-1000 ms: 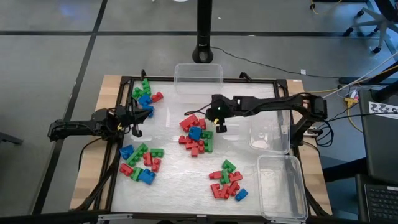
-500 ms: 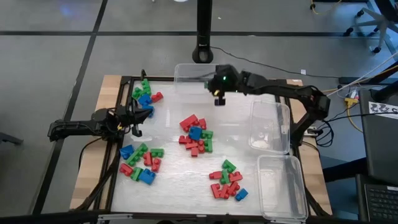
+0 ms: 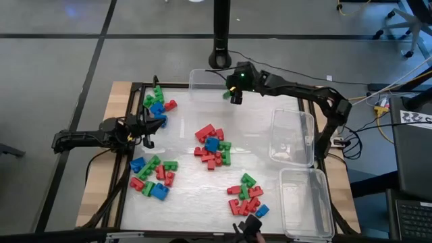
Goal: Sort blocks
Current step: Put the green game piece into the top transparent bin
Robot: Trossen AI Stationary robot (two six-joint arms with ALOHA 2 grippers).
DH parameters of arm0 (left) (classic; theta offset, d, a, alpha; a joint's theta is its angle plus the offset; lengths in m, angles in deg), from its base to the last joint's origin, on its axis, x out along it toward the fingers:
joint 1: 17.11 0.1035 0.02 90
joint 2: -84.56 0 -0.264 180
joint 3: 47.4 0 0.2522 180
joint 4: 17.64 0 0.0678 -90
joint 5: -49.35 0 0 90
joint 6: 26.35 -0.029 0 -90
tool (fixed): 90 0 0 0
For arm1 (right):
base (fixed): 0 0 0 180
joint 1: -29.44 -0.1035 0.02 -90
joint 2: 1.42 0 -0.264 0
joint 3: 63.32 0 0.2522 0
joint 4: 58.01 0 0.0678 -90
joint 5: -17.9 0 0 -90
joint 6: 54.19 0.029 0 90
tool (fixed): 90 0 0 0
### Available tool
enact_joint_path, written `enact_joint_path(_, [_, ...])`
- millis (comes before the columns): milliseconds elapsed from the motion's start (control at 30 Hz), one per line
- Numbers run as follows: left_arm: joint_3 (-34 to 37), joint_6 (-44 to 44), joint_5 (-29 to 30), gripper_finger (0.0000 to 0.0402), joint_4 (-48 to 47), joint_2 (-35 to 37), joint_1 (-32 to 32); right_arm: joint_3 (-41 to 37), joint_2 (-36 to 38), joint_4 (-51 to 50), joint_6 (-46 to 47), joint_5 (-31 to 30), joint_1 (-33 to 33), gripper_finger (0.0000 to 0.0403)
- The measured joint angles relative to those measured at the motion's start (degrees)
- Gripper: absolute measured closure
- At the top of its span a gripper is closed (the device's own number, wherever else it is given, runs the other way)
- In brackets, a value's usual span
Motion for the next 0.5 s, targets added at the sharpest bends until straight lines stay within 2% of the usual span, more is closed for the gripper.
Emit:
enact_joint_path(100, [0.0,0.18,0.0,0.04,-0.01,0.0,0.0,-0.04,0.82,-1.68,-0.61,0.24,-0.36,0.013])
enact_joint_path(233, [0.0,0.18,0.0,0.04,0.0,0.0,0.0,0.03,4.88,-5.64,-1.09,3.8,-2.49,0.0115])
enact_joint_path(500, [0.0,0.0,0.0,0.04,-0.02,0.0,0.0,0.03,7.68,-15.96,-1.11,9.36,-12.0,0.0112])
